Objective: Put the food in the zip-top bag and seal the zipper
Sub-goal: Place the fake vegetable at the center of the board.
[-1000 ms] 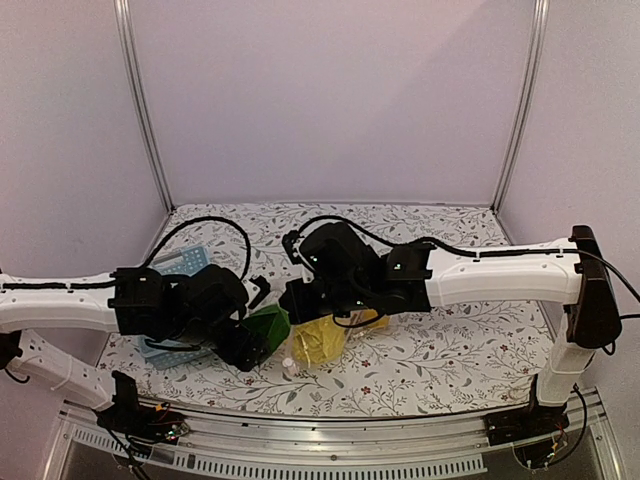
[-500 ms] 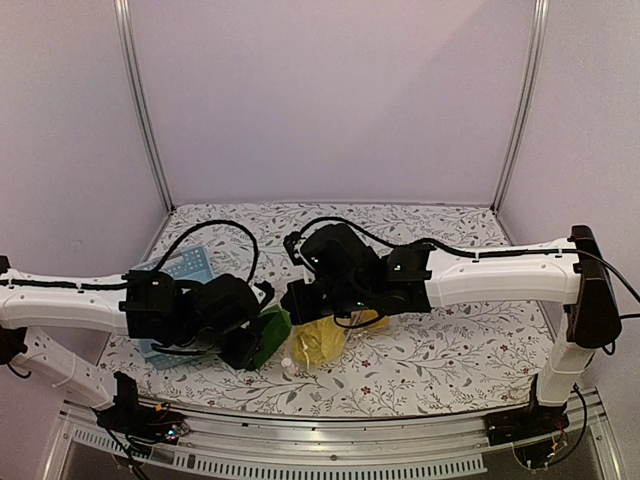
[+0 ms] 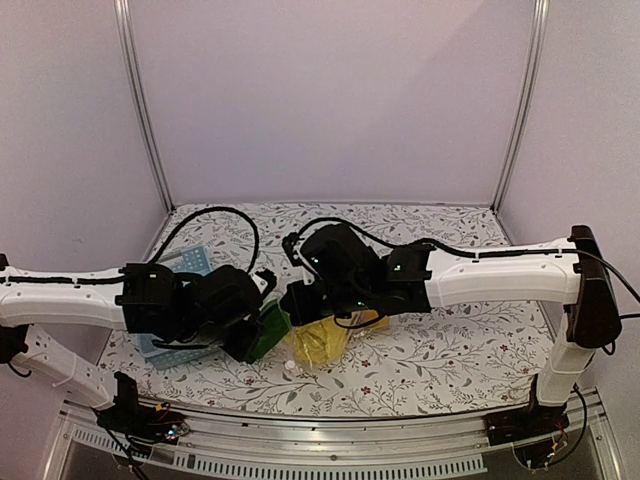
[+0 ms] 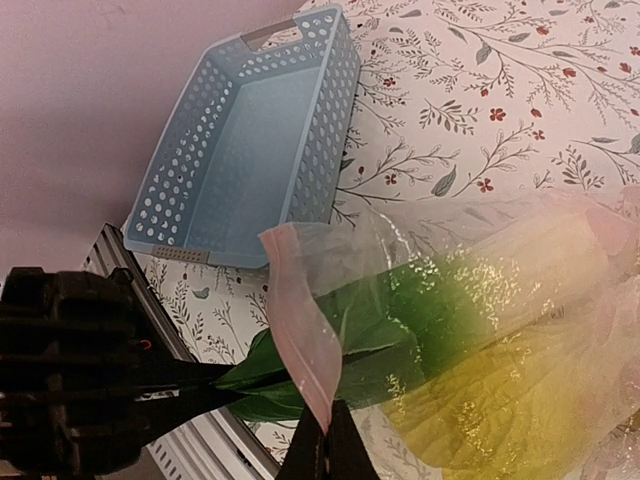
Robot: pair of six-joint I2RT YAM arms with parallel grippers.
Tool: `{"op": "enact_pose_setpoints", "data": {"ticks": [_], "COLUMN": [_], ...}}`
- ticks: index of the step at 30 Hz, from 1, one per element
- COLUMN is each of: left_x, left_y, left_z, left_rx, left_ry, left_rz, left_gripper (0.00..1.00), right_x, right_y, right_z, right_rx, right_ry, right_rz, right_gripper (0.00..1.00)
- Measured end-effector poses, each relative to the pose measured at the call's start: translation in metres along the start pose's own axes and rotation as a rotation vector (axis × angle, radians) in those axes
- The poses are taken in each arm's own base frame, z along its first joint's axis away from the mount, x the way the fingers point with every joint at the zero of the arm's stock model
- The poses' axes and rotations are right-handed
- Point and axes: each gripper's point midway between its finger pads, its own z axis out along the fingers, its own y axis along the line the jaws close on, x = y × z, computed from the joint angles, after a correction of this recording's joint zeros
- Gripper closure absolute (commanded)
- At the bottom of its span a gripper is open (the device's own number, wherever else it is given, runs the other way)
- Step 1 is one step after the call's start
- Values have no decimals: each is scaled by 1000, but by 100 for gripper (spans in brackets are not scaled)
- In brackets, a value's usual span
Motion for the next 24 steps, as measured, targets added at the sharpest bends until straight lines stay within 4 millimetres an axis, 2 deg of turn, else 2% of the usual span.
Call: {"op": "enact_pose_setpoints", "data": {"ticks": [7, 15, 24], "left_x": [-25, -51, -66], "left_y": [4, -1, -3], "left_z": [-7, -8, -4], "left_rx": [-36, -24, -13], "left_ry": [-89, -196, -267], "left_rz": [26, 64, 131], "left_gripper": [100, 100, 100], "right_x": [0, -10, -12], "right_y": [5, 22, 30], "right_z": [-5, -22, -31], "right_rx": [-29, -114, -162], "right_ry": [2, -12, -3], "right_rz": [-33, -57, -59], "right_gripper": [100, 100, 100]}}
